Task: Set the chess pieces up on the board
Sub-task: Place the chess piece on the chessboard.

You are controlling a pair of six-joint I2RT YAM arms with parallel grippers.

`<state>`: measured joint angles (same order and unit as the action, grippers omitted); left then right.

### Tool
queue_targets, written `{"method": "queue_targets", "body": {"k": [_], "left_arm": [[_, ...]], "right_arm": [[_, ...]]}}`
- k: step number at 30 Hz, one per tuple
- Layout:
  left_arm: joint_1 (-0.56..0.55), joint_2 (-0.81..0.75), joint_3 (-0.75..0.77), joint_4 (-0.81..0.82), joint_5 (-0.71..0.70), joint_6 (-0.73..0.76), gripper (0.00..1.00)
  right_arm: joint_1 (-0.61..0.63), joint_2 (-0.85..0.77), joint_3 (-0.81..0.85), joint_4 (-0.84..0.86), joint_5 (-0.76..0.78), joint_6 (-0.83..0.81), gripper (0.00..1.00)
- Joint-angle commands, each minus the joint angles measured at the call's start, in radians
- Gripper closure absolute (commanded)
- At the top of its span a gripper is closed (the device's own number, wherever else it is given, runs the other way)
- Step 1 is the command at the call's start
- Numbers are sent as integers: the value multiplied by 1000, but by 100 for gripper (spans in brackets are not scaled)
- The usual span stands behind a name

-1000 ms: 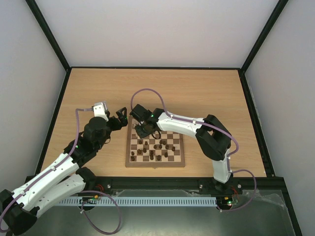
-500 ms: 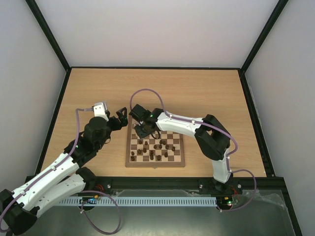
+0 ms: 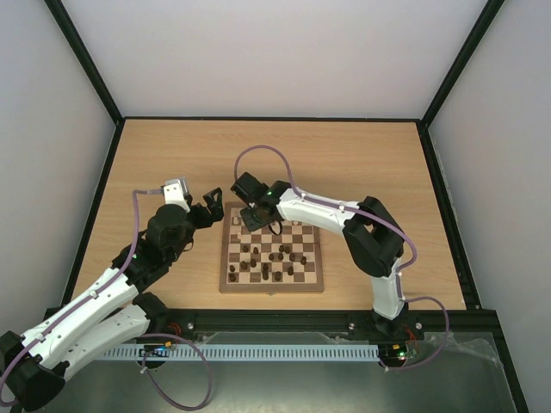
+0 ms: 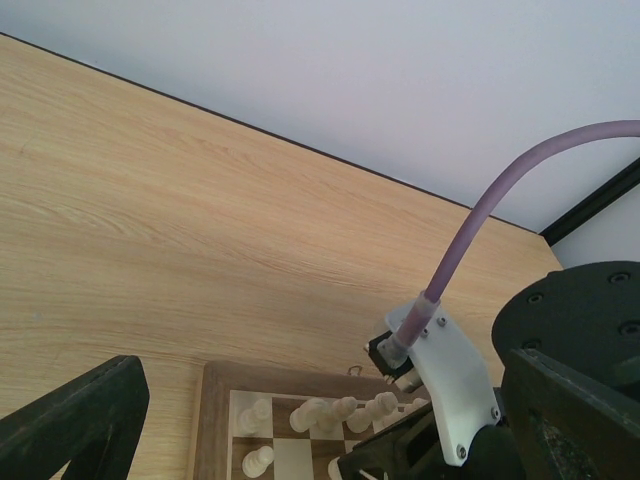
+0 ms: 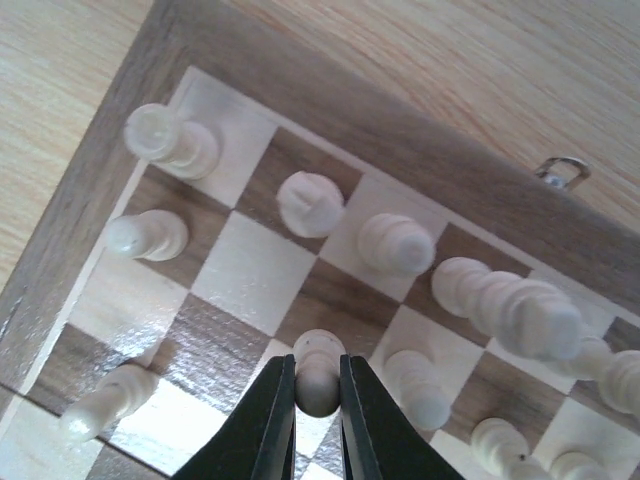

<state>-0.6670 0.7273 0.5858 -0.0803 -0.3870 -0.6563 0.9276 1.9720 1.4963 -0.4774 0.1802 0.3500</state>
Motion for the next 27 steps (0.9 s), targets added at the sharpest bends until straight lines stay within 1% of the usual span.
{"method": "queue_targets", "body": {"k": [1,20,24,27], "left_arm": [[4,-1,-10,18,-13,-2,0],[4,-3,-10,18,-13,-1,1],[4,-3,-10,18,-13,0,0],[3,-2,-10,18,-13,0,0]], "right_arm": [[-20,21,6,-47,12,7,88],[-25,52,11,-28,-21,4,87],[-25,49,9,-25,-18,6,78],[-26,37,5,-22,-15,6,73]]}}
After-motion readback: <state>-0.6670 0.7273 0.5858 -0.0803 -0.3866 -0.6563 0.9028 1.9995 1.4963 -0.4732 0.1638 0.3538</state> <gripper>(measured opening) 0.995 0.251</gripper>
